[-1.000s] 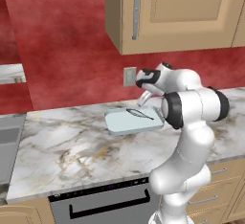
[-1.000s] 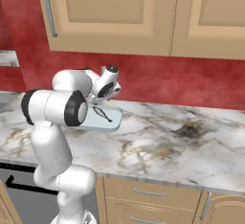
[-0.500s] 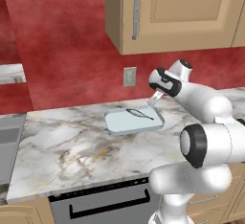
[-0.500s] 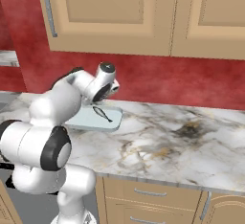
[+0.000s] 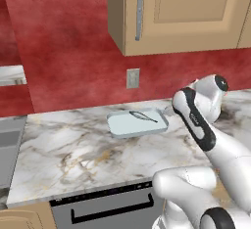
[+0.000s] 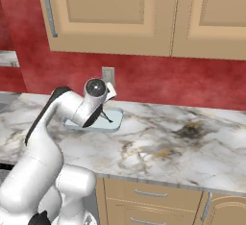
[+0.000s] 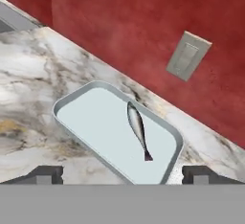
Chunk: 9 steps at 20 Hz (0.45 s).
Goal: Take the fish out of the fridge, briefly rinse it in the sink, and place it on the tray next to the sink.
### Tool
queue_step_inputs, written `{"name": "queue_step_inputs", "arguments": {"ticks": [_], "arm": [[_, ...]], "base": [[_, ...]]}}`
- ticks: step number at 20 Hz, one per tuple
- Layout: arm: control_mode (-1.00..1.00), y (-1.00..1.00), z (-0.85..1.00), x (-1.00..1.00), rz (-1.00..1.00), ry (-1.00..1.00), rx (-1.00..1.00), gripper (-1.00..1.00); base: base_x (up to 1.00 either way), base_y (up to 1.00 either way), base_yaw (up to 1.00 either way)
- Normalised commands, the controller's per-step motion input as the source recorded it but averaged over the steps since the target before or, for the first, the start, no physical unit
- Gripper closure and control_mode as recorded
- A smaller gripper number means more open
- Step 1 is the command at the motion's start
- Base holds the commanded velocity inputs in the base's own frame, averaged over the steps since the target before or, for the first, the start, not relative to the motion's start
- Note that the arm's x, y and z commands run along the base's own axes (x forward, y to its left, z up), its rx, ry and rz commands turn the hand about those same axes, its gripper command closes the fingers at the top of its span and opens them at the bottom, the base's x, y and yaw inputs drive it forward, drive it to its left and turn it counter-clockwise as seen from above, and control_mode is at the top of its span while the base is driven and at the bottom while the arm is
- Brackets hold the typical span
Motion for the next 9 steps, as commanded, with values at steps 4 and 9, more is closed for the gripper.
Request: {"name": "queue_step_inputs", "arguments": {"ticks": [4, 9], "arm": [[-1.0, -0.06, 1.0, -1.0, -0.08, -0.66, -0.02, -1.0], [-1.0, -0.37, 0.45, -1.0, -0.11, -0.6, 0.03, -1.0]], "base": [[0.0, 0.0, 0.0], [0.0, 0.0, 0.0]]}}
